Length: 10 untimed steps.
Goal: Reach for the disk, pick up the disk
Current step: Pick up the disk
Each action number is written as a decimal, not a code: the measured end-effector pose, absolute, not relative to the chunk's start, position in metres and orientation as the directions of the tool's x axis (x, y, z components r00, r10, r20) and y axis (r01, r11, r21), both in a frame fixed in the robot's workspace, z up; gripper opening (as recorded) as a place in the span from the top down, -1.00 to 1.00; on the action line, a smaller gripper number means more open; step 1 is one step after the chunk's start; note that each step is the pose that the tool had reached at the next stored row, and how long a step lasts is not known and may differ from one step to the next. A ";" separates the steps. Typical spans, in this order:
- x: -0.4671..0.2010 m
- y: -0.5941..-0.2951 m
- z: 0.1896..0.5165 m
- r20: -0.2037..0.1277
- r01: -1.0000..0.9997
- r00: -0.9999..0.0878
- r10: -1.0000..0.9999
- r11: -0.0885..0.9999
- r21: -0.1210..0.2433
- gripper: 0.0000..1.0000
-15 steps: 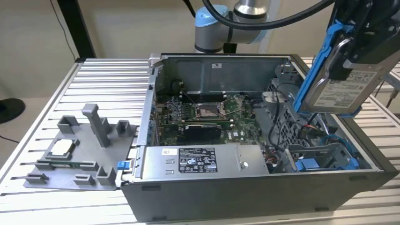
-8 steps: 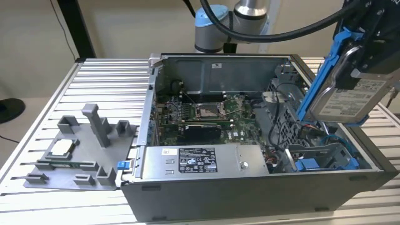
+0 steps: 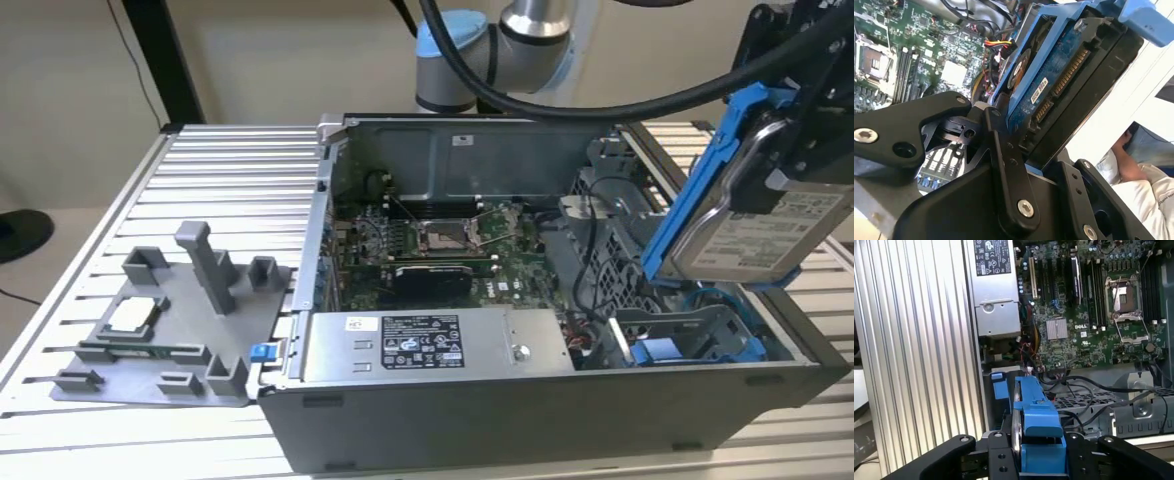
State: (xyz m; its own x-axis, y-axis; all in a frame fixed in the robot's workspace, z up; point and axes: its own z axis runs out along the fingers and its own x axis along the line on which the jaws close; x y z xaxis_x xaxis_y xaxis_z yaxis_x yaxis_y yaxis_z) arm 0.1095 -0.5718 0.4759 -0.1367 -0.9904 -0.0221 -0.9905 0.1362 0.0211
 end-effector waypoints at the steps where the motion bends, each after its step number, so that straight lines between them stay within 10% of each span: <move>1: 0.109 -0.573 0.476 -0.022 -0.991 -0.131 -0.991 0.131 0.021 1.00; 10: 0.108 -0.580 0.473 -0.022 -0.995 -0.093 -0.995 0.093 0.021 1.00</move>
State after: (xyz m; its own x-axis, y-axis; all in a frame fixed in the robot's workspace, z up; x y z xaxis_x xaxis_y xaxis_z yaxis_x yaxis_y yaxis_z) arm 0.1078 -0.5803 0.4732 -0.0931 -0.9954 -0.0219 -0.9955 0.0926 0.0211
